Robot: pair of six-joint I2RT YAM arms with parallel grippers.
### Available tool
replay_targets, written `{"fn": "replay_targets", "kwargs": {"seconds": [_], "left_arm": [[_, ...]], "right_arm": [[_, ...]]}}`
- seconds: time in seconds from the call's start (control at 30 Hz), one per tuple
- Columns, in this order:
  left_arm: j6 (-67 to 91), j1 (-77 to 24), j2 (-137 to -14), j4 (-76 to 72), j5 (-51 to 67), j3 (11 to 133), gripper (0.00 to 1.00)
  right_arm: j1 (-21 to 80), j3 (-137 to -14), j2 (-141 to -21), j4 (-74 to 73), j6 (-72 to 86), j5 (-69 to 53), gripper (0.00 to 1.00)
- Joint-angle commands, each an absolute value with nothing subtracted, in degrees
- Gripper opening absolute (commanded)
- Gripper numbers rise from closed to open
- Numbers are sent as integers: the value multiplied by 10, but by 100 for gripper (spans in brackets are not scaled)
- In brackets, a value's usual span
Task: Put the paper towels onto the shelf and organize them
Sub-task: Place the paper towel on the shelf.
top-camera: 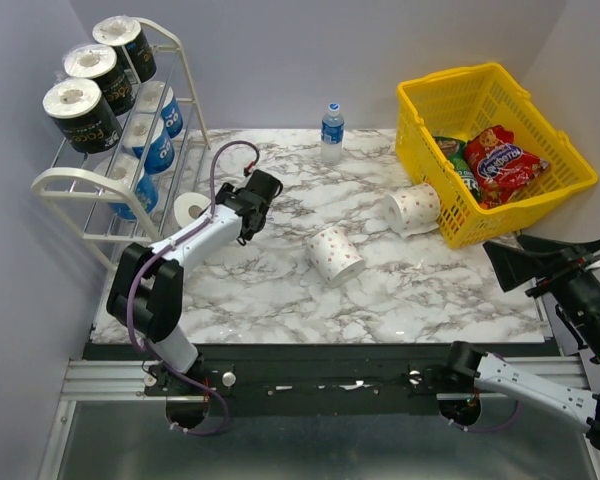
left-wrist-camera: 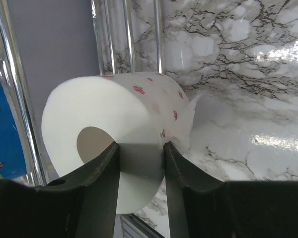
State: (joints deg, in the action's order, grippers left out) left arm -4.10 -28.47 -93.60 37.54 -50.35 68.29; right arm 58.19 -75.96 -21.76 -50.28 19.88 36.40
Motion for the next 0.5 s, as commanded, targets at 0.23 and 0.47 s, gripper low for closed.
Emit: {"fn": "replay_targets", "kwargs": {"seconds": [0.23, 0.47], "left_arm": [[-48, -228, -920, 378, -533, 673, 37], [-47, -212, -920, 380, -540, 665, 39]], "right_arm": [[586, -796, -248, -537, 199, 388, 100], [585, -795, -246, -539, 210, 383, 100]]}}
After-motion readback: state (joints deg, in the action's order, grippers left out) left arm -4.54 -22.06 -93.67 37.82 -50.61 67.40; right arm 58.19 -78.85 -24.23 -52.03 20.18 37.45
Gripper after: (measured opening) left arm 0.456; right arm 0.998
